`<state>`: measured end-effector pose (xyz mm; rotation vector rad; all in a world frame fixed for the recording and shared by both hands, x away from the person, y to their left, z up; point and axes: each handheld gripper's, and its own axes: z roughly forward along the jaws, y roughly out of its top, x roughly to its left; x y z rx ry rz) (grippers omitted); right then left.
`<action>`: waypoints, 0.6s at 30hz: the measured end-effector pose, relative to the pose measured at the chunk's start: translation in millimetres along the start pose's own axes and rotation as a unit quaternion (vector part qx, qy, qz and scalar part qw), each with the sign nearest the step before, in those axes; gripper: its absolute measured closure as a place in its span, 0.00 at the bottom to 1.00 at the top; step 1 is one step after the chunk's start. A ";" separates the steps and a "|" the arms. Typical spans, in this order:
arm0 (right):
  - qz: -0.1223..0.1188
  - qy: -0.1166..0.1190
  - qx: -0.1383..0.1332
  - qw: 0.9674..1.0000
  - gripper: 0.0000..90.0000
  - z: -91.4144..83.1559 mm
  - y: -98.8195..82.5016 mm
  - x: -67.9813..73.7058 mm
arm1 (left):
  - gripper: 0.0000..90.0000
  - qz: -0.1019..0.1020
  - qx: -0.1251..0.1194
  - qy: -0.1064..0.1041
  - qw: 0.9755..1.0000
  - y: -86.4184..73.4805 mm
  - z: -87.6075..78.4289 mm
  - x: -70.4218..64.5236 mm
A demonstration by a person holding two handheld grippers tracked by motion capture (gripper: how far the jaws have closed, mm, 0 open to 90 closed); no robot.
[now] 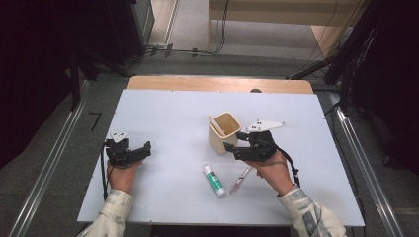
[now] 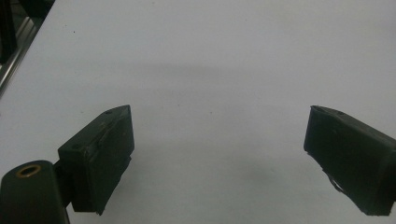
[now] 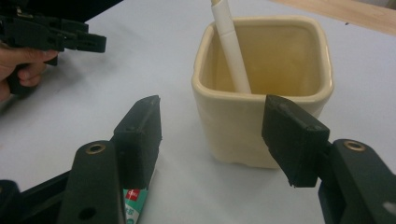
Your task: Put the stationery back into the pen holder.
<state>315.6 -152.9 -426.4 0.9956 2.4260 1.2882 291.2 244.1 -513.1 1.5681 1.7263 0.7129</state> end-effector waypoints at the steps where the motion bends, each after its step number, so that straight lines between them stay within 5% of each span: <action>1: 0.003 0.000 0.002 1.000 0.40 0.9 -1.9 0.3 | 0.10 0.000 0.000 0.000 1.000 0.0 -0.1 0.0; 18: 0.001 0.001 0.024 1.000 0.39 5.1 -20.9 12.1 | 0.10 -0.002 -0.002 -0.001 1.000 0.3 -0.7 0.2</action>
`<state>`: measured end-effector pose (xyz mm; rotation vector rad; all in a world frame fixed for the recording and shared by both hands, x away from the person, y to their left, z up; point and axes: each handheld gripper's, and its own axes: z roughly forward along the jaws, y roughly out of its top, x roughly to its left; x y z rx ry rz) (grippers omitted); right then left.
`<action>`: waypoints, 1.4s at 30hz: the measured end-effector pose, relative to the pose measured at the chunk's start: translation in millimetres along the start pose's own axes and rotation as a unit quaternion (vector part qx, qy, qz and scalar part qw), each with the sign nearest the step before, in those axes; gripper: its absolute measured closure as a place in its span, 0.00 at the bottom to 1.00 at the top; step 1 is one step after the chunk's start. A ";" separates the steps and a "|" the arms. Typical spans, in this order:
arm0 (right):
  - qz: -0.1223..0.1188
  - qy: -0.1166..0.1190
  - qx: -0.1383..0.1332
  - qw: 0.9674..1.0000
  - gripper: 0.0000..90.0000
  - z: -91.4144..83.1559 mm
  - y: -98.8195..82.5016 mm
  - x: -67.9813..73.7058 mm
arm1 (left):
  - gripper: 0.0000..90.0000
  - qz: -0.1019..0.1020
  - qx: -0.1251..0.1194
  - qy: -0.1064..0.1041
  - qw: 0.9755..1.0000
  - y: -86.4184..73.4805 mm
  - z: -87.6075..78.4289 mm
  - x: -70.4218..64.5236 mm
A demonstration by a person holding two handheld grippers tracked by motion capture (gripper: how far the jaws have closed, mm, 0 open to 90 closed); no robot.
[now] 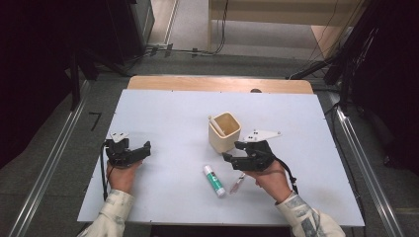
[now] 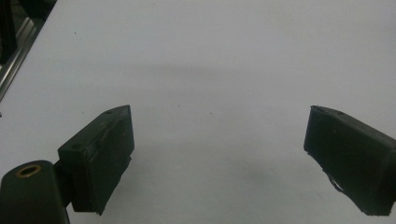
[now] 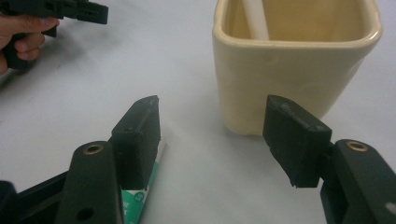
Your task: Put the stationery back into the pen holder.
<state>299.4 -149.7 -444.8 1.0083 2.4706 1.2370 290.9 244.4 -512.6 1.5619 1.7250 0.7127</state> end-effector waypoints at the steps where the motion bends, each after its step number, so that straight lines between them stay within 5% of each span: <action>1: 0.001 0.001 0.001 1.000 0.39 0.5 -1.0 0.8 | 0.10 0.000 0.000 0.000 1.000 0.1 -0.3 0.2; 42: -0.022 0.000 0.047 0.999 0.40 27.6 -25.8 33.3 | 0.10 -0.003 0.000 -0.004 1.000 0.0 0.7 0.1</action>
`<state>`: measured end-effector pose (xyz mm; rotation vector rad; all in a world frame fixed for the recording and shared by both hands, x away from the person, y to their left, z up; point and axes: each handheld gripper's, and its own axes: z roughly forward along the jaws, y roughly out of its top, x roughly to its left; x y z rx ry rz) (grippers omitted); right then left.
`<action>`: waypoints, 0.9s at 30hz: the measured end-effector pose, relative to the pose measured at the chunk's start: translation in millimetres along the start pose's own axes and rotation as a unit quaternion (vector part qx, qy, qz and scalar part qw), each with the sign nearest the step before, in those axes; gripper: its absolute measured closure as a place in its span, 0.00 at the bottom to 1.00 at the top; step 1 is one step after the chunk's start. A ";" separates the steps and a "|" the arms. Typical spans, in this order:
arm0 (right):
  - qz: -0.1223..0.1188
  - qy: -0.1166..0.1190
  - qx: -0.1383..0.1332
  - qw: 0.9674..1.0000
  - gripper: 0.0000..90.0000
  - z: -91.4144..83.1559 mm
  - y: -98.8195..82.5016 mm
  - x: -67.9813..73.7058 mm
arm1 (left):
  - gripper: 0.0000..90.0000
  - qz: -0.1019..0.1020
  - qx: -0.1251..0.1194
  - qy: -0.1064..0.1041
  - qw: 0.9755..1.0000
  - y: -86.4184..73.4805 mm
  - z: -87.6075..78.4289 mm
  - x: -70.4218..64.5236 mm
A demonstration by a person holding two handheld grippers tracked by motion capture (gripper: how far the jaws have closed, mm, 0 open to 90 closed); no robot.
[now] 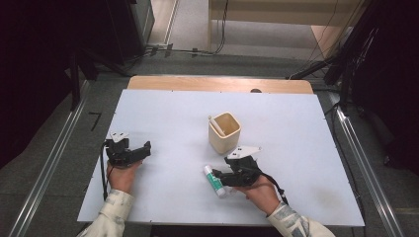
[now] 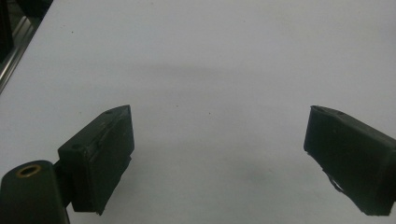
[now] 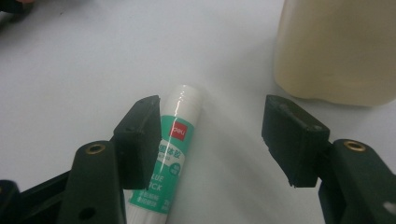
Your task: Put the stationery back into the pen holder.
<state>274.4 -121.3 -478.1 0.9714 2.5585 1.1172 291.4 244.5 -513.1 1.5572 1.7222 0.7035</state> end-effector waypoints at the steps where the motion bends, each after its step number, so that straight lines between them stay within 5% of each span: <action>1: 0.000 0.000 0.001 1.000 0.40 0.6 -0.2 0.8 | 0.10 0.000 0.000 0.001 1.000 0.0 -0.1 -0.2; 27: -0.015 0.007 0.031 0.999 0.41 17.1 -7.1 19.7 | 0.10 0.001 0.000 -0.003 1.000 0.2 -1.2 0.1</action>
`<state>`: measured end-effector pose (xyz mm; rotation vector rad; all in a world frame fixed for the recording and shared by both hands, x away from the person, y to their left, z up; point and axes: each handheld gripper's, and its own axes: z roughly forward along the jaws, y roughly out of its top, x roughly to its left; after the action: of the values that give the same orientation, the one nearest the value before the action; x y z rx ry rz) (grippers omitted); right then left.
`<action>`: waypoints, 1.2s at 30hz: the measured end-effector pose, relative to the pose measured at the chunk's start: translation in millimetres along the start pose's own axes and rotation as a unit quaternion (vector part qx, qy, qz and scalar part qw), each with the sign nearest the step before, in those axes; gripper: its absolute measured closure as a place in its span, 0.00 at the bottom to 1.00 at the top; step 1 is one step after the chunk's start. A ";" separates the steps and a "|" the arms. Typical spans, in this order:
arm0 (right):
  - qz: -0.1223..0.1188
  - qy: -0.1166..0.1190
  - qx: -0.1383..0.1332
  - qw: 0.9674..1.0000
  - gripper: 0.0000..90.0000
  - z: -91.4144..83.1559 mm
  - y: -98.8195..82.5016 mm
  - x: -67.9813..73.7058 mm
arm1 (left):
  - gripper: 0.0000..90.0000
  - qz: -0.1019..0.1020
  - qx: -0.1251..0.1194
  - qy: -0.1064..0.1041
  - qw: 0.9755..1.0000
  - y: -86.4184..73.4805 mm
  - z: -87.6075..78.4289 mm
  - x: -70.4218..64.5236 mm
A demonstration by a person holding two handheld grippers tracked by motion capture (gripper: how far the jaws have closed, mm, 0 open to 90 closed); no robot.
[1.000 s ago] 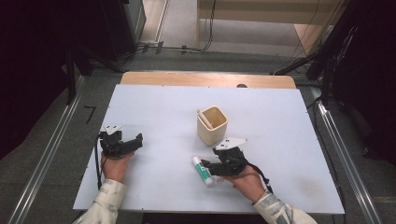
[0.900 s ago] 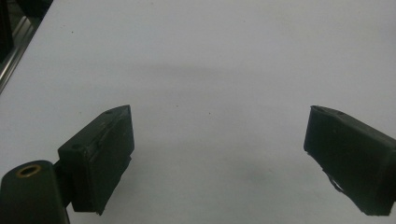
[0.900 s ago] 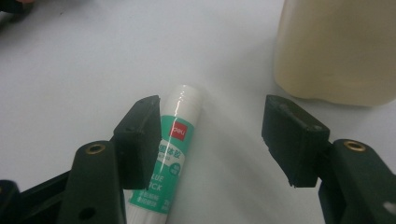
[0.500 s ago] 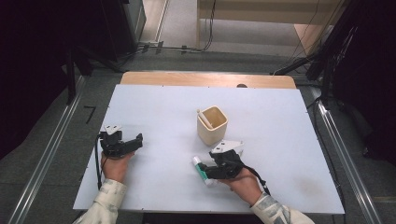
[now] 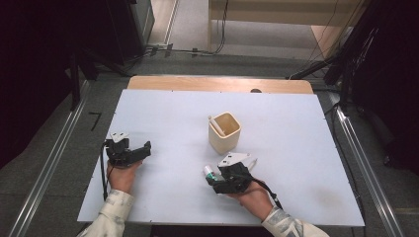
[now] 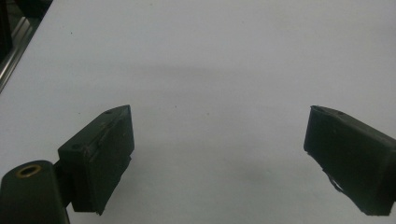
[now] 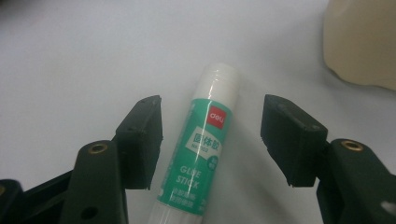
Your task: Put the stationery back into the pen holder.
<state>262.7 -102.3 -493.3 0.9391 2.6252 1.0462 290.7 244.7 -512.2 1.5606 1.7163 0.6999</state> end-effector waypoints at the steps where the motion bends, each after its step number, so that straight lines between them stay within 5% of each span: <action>1: -0.001 0.001 0.001 1.000 0.41 0.9 -0.1 0.8 | 0.10 0.000 0.000 0.000 1.000 0.0 0.0 0.1; 25: -0.016 0.004 0.031 0.999 0.40 14.4 -4.7 9.3 | 0.10 0.000 0.000 0.000 1.000 0.1 -0.3 0.4; 36: -0.026 -0.016 0.030 0.999 0.43 15.7 -6.0 15.0 | 0.10 -0.002 0.000 -0.001 1.000 0.1 -0.2 0.6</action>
<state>253.6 -87.6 -507.9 0.8876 2.6536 0.9371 290.6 245.3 -512.1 1.5568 1.7167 0.6967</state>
